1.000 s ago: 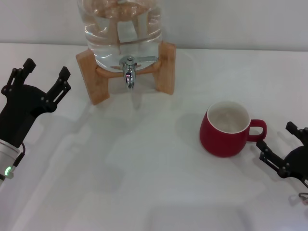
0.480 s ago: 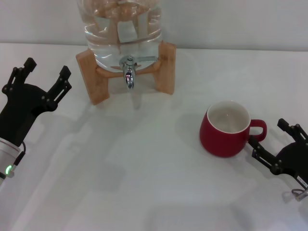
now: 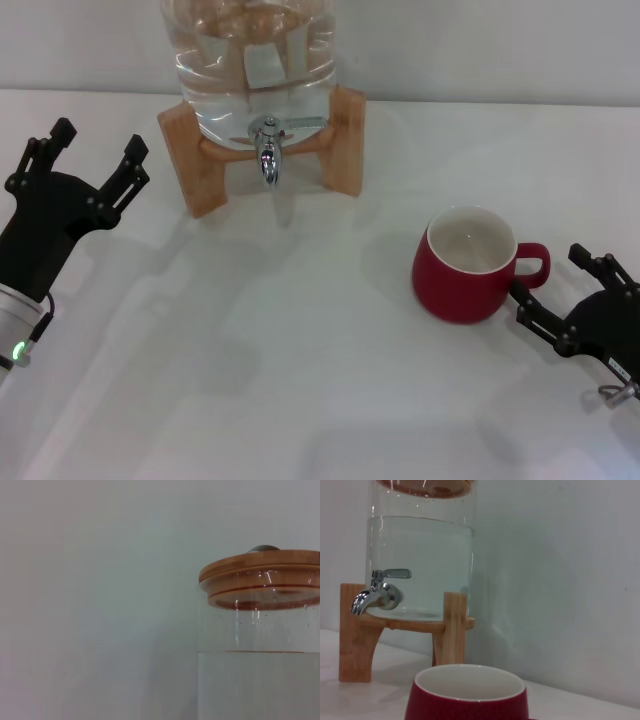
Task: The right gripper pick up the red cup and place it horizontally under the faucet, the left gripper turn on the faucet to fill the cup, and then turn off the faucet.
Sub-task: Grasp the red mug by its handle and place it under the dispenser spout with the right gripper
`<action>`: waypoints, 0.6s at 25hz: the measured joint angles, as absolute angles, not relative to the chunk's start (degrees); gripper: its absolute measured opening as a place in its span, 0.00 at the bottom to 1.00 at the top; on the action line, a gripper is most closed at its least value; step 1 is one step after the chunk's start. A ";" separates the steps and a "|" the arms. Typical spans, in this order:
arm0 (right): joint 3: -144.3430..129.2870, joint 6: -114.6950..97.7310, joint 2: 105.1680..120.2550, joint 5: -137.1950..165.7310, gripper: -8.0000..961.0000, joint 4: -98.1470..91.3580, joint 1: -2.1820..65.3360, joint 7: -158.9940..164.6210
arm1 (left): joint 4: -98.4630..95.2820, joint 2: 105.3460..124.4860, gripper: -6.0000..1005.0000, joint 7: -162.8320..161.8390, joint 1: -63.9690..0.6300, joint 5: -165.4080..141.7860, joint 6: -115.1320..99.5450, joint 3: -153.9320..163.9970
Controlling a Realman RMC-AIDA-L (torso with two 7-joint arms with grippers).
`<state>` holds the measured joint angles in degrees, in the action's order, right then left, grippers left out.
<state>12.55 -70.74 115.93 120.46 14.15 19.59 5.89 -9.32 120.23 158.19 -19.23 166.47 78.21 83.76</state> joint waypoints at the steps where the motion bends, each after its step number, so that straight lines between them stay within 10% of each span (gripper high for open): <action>1: 12.57 -70.67 115.93 120.42 0.89 14.15 19.68 5.88 | -9.32 120.23 0.89 158.17 -19.25 166.47 78.22 83.76; 15: 12.72 -70.48 115.75 119.92 0.89 13.53 20.07 6.06 | -9.32 120.23 0.89 158.20 -19.34 166.47 78.22 83.76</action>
